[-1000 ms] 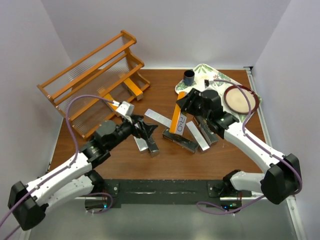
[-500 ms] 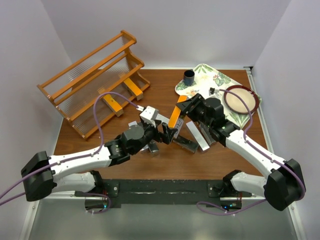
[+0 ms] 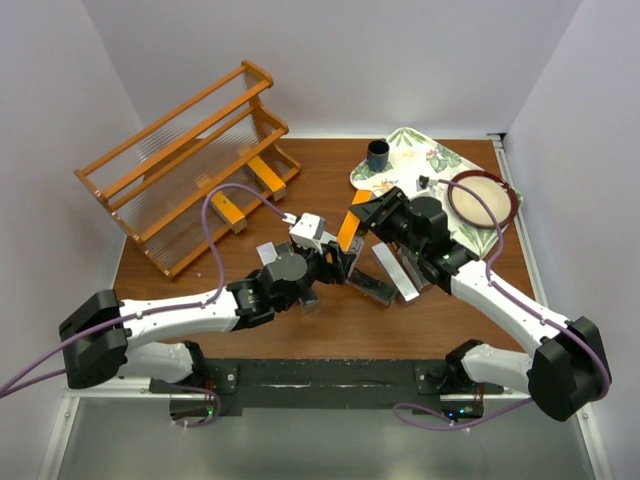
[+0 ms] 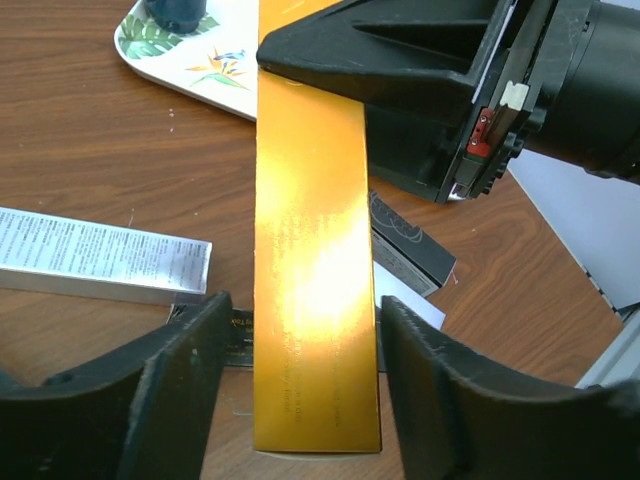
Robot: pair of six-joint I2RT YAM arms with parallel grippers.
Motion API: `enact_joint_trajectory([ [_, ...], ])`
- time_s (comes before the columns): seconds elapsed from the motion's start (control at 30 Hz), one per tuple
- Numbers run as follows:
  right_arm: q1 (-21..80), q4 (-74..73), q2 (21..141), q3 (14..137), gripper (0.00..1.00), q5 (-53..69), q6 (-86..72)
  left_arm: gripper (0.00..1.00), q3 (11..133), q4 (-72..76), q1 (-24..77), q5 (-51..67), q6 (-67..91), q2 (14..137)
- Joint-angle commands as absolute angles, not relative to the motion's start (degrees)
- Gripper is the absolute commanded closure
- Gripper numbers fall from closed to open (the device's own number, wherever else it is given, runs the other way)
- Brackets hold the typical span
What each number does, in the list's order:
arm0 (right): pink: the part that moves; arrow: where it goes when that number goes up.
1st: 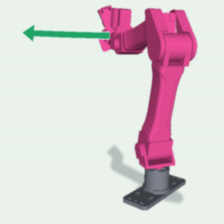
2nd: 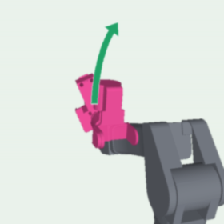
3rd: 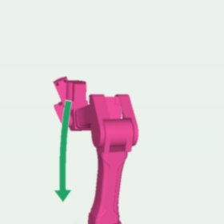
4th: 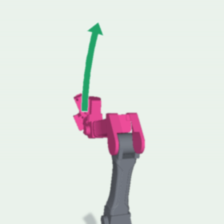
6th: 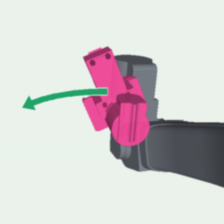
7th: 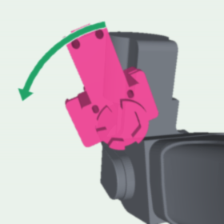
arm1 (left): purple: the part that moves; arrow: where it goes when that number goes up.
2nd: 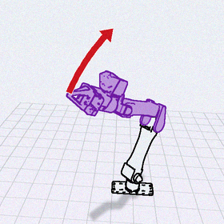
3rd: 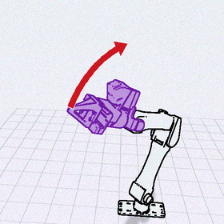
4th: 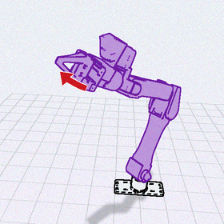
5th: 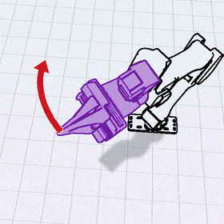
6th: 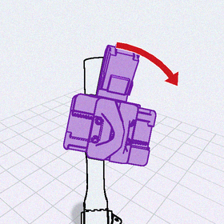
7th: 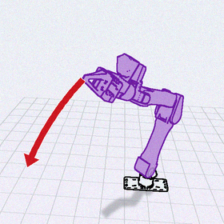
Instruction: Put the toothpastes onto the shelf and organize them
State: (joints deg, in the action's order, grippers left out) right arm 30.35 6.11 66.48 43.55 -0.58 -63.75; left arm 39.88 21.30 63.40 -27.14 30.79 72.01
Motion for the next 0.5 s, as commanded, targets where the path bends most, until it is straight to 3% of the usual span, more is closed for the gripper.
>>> enact_joint_trajectory([
  [0.0, 30.23, 10.9, 66.62, 43.33, 0.6, -0.09, -65.65, 0.39, 42.63, 23.29, 64.34, -30.14, 31.73, 73.12],
  [0.2, 30.24, 11.16, 66.88, 42.98, 0.56, -0.09, -65.48, 0.57, 43.5, 21.71, 65.04, -31.46, 31.46, 74.18],
  [0.33, 30.15, 10.64, 66.45, 42.98, 0.35, -0.09, -64.25, 0.65, 43.94, 19.52, 65.13, -33.31, 31.64, 73.39],
  [0.37, 30.23, 9.68, 66.27, 43.15, 0.26, -0.09, -63.9, 0.68, 43.95, 18.38, 65.13, -34.27, 31.81, 73.13],
  [0.47, 30.23, 7.57, 65.22, 43.94, 0.13, -0.09, -61.27, 0.72, 43.94, 15.4, 65.13, -36.55, 32.25, 71.99],
])
